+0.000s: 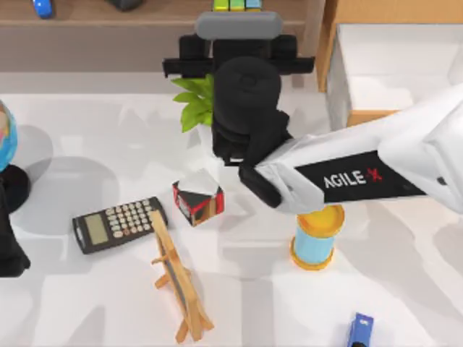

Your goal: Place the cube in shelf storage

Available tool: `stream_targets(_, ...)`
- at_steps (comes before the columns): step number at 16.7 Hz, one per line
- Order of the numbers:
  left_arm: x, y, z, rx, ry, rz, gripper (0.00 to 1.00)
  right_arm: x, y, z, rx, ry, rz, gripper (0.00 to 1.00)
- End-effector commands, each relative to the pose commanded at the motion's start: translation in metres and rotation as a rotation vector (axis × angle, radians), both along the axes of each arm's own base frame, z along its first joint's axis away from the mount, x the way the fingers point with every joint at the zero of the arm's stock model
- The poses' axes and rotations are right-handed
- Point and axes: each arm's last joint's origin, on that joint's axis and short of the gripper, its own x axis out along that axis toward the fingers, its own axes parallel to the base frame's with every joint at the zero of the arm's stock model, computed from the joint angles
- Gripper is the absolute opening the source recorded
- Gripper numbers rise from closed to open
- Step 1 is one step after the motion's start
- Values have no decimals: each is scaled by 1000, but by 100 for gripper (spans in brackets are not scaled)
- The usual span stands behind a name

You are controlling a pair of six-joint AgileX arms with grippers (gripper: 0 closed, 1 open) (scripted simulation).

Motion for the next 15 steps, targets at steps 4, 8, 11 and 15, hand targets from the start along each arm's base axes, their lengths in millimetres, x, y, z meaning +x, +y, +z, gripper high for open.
stream_targets(4, 0, 0, 0, 0, 0, 0, 100, 0, 0, 0, 0, 0, 0, 0)
stream_targets(8, 0, 0, 0, 0, 0, 0, 100, 3, 7, 3, 25, -14, 37, 0)
stream_targets(11, 0, 0, 0, 0, 0, 0, 100, 19, 18, 24, 109, -76, 98, 0)
stream_targets(15, 0, 0, 0, 0, 0, 0, 100, 53, 22, 54, 185, -152, 121, 0)
